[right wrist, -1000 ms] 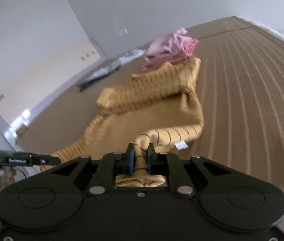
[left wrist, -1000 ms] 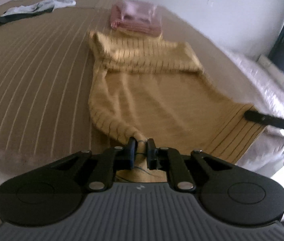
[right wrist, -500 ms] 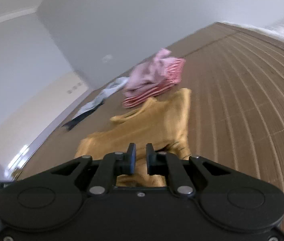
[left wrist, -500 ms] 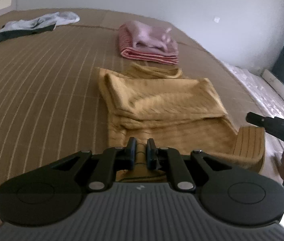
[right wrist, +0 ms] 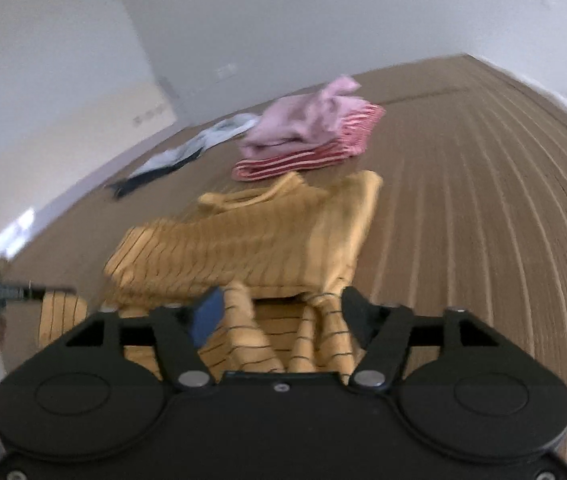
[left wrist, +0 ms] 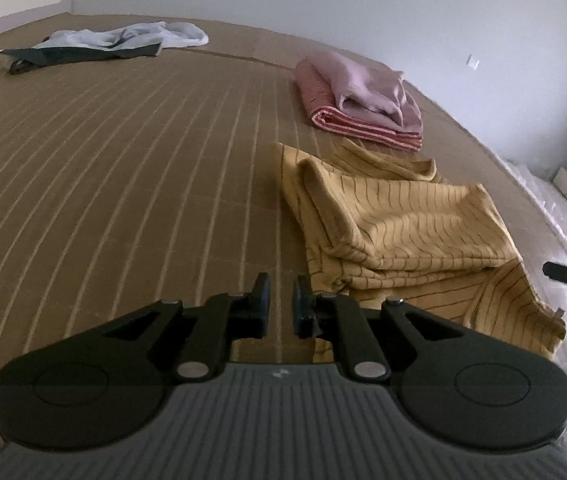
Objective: Fold clothes
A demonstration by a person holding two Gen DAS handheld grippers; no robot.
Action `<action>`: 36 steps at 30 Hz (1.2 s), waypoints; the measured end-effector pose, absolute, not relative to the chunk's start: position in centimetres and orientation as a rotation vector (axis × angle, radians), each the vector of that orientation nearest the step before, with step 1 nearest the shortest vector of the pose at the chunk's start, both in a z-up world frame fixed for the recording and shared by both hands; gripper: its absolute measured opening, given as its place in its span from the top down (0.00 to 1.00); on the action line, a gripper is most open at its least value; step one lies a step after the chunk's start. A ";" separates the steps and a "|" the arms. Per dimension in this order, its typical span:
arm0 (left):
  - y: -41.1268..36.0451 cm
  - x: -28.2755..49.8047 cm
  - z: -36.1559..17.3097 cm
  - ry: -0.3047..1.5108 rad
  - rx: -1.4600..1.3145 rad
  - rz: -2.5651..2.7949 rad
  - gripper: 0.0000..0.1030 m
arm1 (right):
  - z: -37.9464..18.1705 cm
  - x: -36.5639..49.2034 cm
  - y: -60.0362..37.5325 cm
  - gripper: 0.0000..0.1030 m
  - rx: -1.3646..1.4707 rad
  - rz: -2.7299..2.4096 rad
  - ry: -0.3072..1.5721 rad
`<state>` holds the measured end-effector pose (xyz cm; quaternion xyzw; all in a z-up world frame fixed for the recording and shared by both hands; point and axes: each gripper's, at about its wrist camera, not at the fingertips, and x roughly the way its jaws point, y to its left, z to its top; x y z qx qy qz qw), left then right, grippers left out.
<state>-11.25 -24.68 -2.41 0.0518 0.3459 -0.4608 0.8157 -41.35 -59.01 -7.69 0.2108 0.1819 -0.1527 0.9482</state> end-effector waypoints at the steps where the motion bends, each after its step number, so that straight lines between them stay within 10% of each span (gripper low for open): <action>1: -24.2 -11.3 -2.4 0.735 0.106 -0.986 0.86 | -7.6 -41.0 -58.6 0.24 0.405 -0.287 0.378; 6: -23.3 -12.0 -2.8 0.706 0.172 -1.003 0.76 | -8.1 -37.8 -56.8 0.26 0.302 -0.208 0.477; 8: -23.0 -12.2 -3.1 0.700 0.181 -1.016 0.68 | -8.5 -36.6 -55.8 0.45 0.233 -0.202 0.523; 10: -22.9 -12.1 -3.5 0.698 0.188 -1.033 0.58 | -8.7 -35.7 -55.0 0.91 0.164 -0.211 0.562; 36: -25.4 -14.8 -4.5 0.593 0.134 -1.314 0.31 | -9.0 -39.4 -60.1 0.85 0.330 -0.472 0.469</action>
